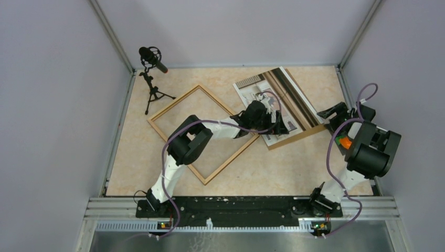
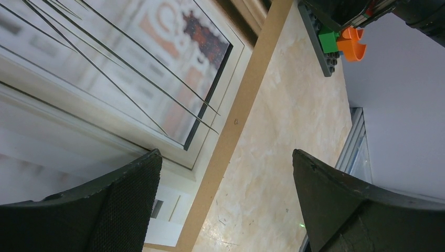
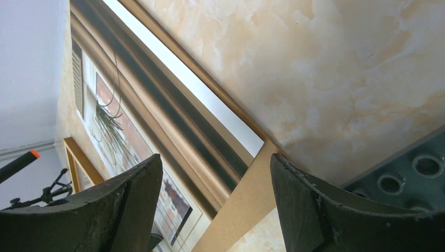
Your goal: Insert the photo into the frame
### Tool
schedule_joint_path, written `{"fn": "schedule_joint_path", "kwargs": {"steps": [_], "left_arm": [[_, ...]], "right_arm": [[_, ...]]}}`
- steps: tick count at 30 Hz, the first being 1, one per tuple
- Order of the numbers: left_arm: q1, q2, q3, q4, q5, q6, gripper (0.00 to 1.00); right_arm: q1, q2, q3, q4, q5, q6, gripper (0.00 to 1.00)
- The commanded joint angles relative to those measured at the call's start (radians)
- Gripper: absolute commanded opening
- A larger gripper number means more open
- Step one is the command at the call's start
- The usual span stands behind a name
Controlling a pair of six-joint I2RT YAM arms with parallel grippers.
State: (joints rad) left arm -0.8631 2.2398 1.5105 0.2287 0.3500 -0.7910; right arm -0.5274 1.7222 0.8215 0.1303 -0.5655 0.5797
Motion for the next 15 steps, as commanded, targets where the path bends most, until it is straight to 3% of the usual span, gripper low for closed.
{"fn": "schedule_joint_path", "kwargs": {"steps": [1,15], "left_arm": [[0.006,0.014,-0.039,-0.058,0.009,0.004,0.98],[0.022,0.035,-0.074,-0.026,0.048,-0.031,0.98]], "right_arm": [[-0.004,0.040,0.022,-0.007,0.016,-0.027,0.74],[0.040,0.162,0.009,0.191,-0.189,0.072,0.74]]}}
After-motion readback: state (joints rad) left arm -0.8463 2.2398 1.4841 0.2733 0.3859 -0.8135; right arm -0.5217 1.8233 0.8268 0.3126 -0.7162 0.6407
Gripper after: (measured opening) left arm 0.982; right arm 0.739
